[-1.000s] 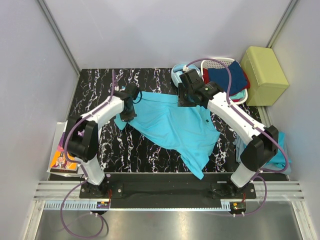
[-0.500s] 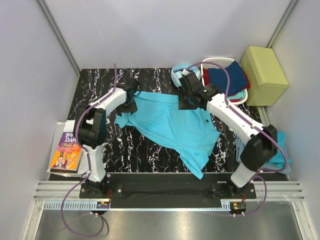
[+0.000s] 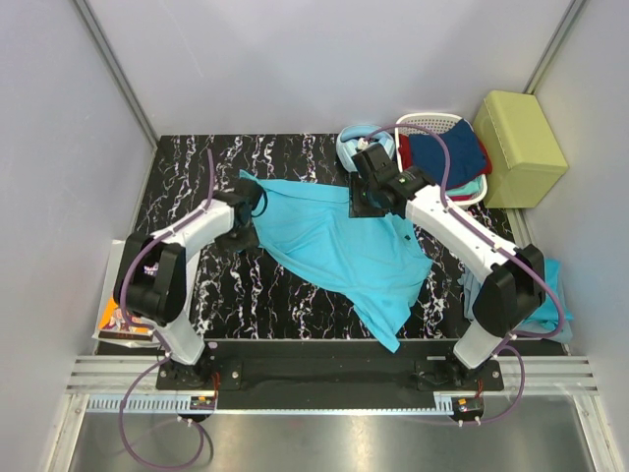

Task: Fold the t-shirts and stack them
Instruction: Flatten out the tshirt

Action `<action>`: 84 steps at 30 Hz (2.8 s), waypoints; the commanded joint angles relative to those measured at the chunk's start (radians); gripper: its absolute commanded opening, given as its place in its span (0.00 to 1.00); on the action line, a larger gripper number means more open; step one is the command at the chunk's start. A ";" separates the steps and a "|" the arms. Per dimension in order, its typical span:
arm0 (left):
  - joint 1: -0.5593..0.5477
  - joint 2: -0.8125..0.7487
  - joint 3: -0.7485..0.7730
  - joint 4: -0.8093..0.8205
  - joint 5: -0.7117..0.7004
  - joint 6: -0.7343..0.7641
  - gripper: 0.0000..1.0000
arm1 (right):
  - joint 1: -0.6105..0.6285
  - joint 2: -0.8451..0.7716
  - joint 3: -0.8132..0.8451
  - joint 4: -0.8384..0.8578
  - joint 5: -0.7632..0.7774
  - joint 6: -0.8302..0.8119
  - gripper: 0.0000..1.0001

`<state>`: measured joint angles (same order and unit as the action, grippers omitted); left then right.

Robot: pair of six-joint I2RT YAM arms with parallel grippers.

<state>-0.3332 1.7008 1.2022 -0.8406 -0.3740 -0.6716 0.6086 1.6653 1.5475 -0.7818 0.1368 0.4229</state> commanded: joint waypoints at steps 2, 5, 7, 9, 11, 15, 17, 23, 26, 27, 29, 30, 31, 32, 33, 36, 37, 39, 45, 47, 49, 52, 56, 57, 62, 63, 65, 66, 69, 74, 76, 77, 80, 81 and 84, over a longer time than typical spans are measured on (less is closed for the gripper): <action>-0.010 -0.018 -0.073 0.052 0.052 -0.034 0.59 | 0.010 -0.026 -0.010 0.032 -0.014 0.004 0.43; -0.010 0.002 -0.073 0.078 0.047 -0.023 0.58 | 0.010 -0.035 -0.018 0.032 -0.013 0.002 0.43; -0.012 0.022 -0.058 0.089 0.040 -0.010 0.58 | 0.010 -0.042 -0.021 0.030 -0.011 0.002 0.43; -0.009 0.043 -0.040 0.094 0.035 0.007 0.58 | 0.010 -0.050 -0.027 0.030 -0.008 0.001 0.43; -0.006 0.051 -0.015 0.097 0.026 0.017 0.59 | 0.010 -0.056 -0.033 0.030 -0.002 -0.003 0.43; 0.006 0.060 0.008 0.120 0.020 0.044 0.59 | 0.010 -0.071 -0.050 0.027 0.007 -0.007 0.43; 0.016 0.062 0.014 0.133 0.009 0.053 0.59 | 0.010 -0.075 -0.059 0.029 0.009 -0.007 0.43; 0.051 0.071 0.008 0.147 0.012 0.076 0.57 | 0.008 -0.078 -0.069 0.030 0.009 -0.010 0.43; 0.062 0.080 -0.013 0.163 0.027 0.072 0.54 | 0.010 -0.073 -0.067 0.030 0.006 -0.010 0.43; 0.063 0.082 -0.024 0.175 0.030 0.073 0.53 | 0.008 -0.072 -0.067 0.030 0.004 -0.009 0.43; 0.069 0.091 -0.033 0.187 0.040 0.073 0.49 | 0.010 -0.072 -0.070 0.032 0.004 -0.010 0.43; 0.072 0.095 -0.038 0.192 0.041 0.075 0.47 | 0.008 -0.072 -0.070 0.032 0.003 -0.010 0.43; 0.074 0.100 -0.036 0.193 0.050 0.075 0.43 | 0.010 -0.070 -0.072 0.033 0.001 -0.009 0.43; 0.077 0.111 -0.035 0.195 0.055 0.075 0.42 | 0.010 -0.072 -0.072 0.032 0.001 -0.010 0.43; 0.077 0.114 -0.035 0.195 0.061 0.073 0.42 | 0.008 -0.070 -0.073 0.033 0.001 -0.010 0.43; 0.077 0.128 -0.038 0.205 0.079 0.072 0.40 | 0.008 -0.070 -0.075 0.033 0.003 -0.009 0.43; 0.077 0.132 -0.036 0.206 0.086 0.072 0.40 | 0.010 -0.068 -0.075 0.033 0.003 -0.010 0.43; 0.077 0.145 -0.039 0.209 0.093 0.070 0.36 | 0.010 -0.068 -0.075 0.032 0.004 -0.012 0.43; 0.077 0.138 -0.047 0.216 0.101 0.075 0.20 | 0.008 -0.059 -0.076 0.035 0.004 -0.009 0.42; 0.077 0.119 -0.047 0.215 0.101 0.076 0.15 | 0.010 -0.053 -0.076 0.036 0.004 -0.007 0.42; 0.077 0.088 -0.044 0.209 0.098 0.076 0.10 | 0.008 -0.050 -0.075 0.038 0.000 -0.009 0.42; 0.077 0.030 -0.039 0.199 0.098 0.066 0.05 | 0.008 -0.044 -0.073 0.038 -0.005 -0.006 0.42; 0.077 -0.036 0.005 0.186 0.086 0.072 0.02 | 0.010 -0.029 -0.064 0.039 -0.012 -0.003 0.42; 0.076 -0.044 0.022 0.181 0.077 0.076 0.01 | 0.010 -0.026 -0.060 0.038 -0.014 -0.003 0.42; 0.077 -0.021 0.163 0.134 0.043 0.104 0.00 | 0.010 -0.012 -0.053 0.039 -0.025 0.004 0.41; 0.077 -0.009 0.180 0.129 0.035 0.104 0.00 | 0.010 -0.012 -0.050 0.039 -0.026 0.002 0.41; 0.079 0.036 0.224 0.123 0.027 0.110 0.00 | 0.010 -0.010 -0.050 0.036 -0.026 0.002 0.41; 0.079 0.051 0.237 0.124 0.021 0.113 0.00 | 0.010 -0.012 -0.050 0.035 -0.025 0.002 0.42; 0.086 0.155 0.295 0.123 0.027 0.121 0.00 | 0.010 -0.015 -0.058 0.030 -0.023 0.001 0.42; 0.092 0.264 0.375 0.127 0.037 0.113 0.00 | 0.010 -0.024 -0.070 0.030 -0.020 -0.003 0.41; 0.092 0.307 0.411 0.127 0.040 0.118 0.00 | 0.010 -0.026 -0.075 0.030 -0.016 -0.001 0.41; 0.092 0.318 0.424 0.132 0.040 0.121 0.01 | 0.010 -0.026 -0.076 0.030 -0.016 -0.003 0.41; 0.094 0.356 0.477 0.129 0.044 0.124 0.01 | 0.008 -0.018 -0.079 0.030 -0.023 -0.001 0.41; 0.092 0.358 0.487 0.129 0.053 0.122 0.01 | 0.010 -0.015 -0.079 0.030 -0.025 0.000 0.41; 0.092 0.353 0.500 0.129 0.055 0.122 0.01 | 0.010 -0.007 -0.075 0.030 -0.028 0.001 0.41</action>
<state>-0.2466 2.0781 1.6321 -0.7319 -0.3214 -0.5648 0.6090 1.6577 1.4708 -0.7712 0.1177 0.4229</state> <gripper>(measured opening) 0.045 0.415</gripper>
